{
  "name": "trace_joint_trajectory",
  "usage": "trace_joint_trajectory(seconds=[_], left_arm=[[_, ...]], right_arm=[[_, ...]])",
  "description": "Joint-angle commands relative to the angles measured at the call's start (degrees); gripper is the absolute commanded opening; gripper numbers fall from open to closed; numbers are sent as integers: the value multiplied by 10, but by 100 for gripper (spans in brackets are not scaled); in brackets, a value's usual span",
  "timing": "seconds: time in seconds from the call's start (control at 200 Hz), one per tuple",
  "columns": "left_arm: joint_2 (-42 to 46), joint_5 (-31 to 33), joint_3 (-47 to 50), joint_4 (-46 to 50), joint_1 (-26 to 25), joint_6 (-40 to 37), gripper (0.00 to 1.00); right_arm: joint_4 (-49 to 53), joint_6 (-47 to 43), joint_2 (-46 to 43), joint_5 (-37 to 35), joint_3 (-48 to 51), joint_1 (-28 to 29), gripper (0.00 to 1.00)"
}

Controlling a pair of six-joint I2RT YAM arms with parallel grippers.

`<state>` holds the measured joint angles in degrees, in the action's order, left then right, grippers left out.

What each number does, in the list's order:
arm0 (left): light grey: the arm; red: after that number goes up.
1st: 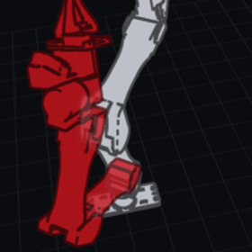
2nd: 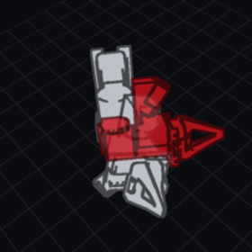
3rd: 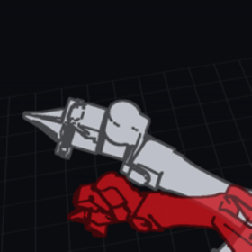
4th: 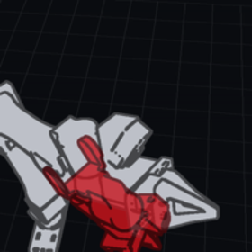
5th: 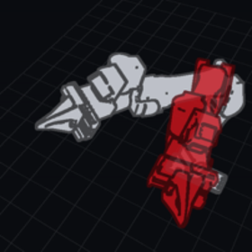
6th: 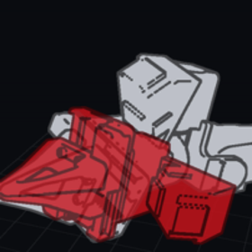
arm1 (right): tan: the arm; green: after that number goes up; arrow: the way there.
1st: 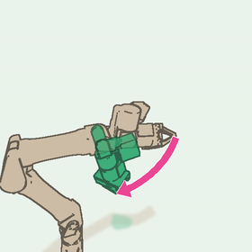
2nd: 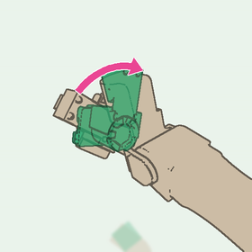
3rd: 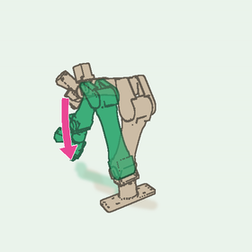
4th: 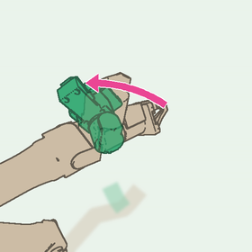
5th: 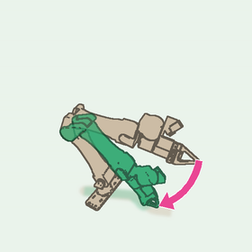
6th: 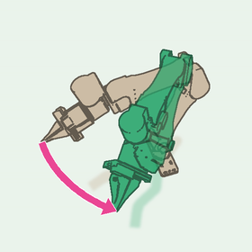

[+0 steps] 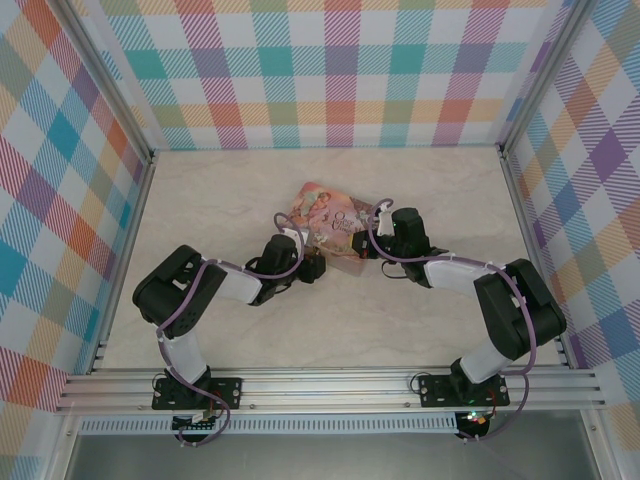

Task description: Unlock the padlock with the key

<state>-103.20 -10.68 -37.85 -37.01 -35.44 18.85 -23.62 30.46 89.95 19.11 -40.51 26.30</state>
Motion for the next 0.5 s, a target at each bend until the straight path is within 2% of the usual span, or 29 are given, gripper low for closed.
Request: trace_joint_trajectory(seconds=[0.0, 0.295, 0.495], left_arm=[[8, 6, -16, 2, -10, 1, 31], [37, 2, -26, 28, -12, 26, 27], [57, -10, -58, 91, -15, 70, 24]], right_arm=[[1, -5, -7, 9, 10, -2, 1], [18, -40, -90, -11, 21, -2, 1], [51, -93, -170, -17, 75, 1, 1]])
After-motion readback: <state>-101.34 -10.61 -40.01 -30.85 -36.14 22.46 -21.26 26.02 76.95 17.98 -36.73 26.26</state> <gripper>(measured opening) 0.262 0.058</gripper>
